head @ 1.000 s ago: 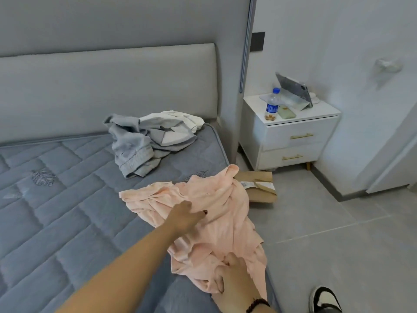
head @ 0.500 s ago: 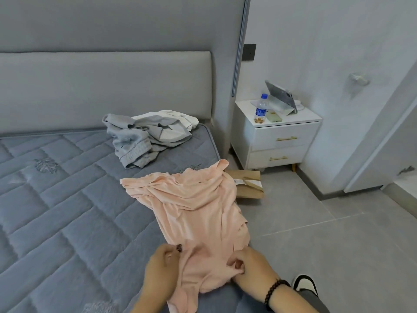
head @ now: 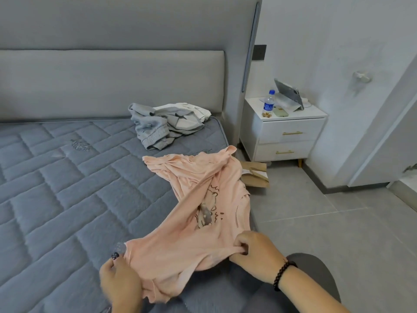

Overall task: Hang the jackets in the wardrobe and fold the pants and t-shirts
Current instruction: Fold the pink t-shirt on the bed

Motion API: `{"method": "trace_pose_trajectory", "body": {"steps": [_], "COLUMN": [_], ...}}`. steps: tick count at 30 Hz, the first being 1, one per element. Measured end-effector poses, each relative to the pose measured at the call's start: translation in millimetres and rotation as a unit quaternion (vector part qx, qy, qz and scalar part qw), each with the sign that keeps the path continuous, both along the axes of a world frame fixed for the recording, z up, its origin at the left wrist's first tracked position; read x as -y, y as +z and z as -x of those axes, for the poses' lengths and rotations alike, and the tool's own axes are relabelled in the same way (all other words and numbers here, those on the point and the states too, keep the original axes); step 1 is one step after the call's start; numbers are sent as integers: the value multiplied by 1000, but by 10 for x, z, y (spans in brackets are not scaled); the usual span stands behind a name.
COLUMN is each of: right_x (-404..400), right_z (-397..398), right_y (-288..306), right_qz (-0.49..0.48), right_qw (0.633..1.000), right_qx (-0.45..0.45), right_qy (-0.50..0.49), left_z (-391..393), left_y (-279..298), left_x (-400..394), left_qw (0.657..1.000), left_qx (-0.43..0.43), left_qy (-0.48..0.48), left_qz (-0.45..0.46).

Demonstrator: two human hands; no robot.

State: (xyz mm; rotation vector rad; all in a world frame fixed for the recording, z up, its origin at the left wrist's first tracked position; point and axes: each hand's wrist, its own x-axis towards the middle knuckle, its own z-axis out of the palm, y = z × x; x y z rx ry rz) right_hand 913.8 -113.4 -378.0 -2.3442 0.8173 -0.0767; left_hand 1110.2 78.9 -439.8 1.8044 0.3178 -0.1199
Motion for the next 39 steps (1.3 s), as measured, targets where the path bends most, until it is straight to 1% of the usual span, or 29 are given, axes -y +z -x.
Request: {"method": "trace_pose_trajectory", "body": {"steps": [1,3,4,6,7,8,9,11,13,14,15,16,18,20,22,24,26,27,29,30,32,33,34,35,36,37,39], "right_x": [-62,-186,-241,-334,-359,-367,-360,-313,-246,-196,-156,-102,-30,22,78,151,257,305,381,416,493,533,577,626,678,730,821], "right_z": [-15,-38,-49,-49,-38,-27,-26,-48,-72,-73,-69,-67,-67,-83,-115,-129,-145,-156,-202,-230,-256,-253,-242,-231,-220,-210,-210], "right_y": [9,-10,-53,-169,-235,-300,-344,-378,-387,-428,-448,-503,-530,-505,-485,-481,-526,-557,-566,-563,-632,-659,-654,-636,-595,-577,-560], "right_qz": [-25,-57,-63,-75,-81,-83,-85,-88,-88,-91,-113,-148,-236,-300,-331,-354,-370,-383,-435,-459,-462,-444,-414,-380,-351,-326,-268], "right_qw": [1000,998,998,996,995,994,993,987,975,964,948,928,886,866,868,871,872,868,836,817,803,807,819,834,846,860,896], "right_qx": [7,16,16,27,30,33,34,46,65,74,75,83,96,80,59,44,48,55,84,100,135,148,155,159,161,158,130], "right_qy": [-2,-14,-20,-39,-53,-65,-79,-122,-194,-238,-286,-331,-388,-393,-366,-339,-317,-312,-324,-334,-351,-360,-367,-368,-367,-359,-328], "left_z": [40,109,127,159,168,176,180,163,194,222,241,252,238,177,120,59,6,-19,-52,-50,-13,11,35,46,36,15,-60], "left_y": [-42,-175,-229,-293,-284,-229,-154,-7,169,259,320,386,492,555,564,518,429,378,272,221,151,125,113,110,116,138,212], "left_x": [-75,-249,-328,-431,-441,-416,-362,-155,175,369,565,770,1171,1587,2003,2408,2781,2955,3266,3386,3557,3610,3646,3671,3690,3695,3687], "left_qw": [999,997,997,994,991,989,985,966,939,922,898,865,785,717,642,566,483,447,398,376,319,289,262,243,233,237,264], "left_qx": [-6,-28,-49,-94,-102,-92,-67,23,123,163,193,219,245,244,251,283,344,375,408,409,383,363,350,348,348,337,290], "left_qy": [36,70,64,16,-13,-46,-77,-147,-231,-287,-355,-424,-546,-625,-679,-707,-717,-718,-717,-723,-747,-759,-766,-769,-772,-776,-779], "left_qz": [19,18,4,-52,-81,-104,-136,-211,-224,-203,-174,-153,-160,-190,-252,-317,-366,-380,-400,-411,-440,-457,-471,-478,-479,-478,-489]}}
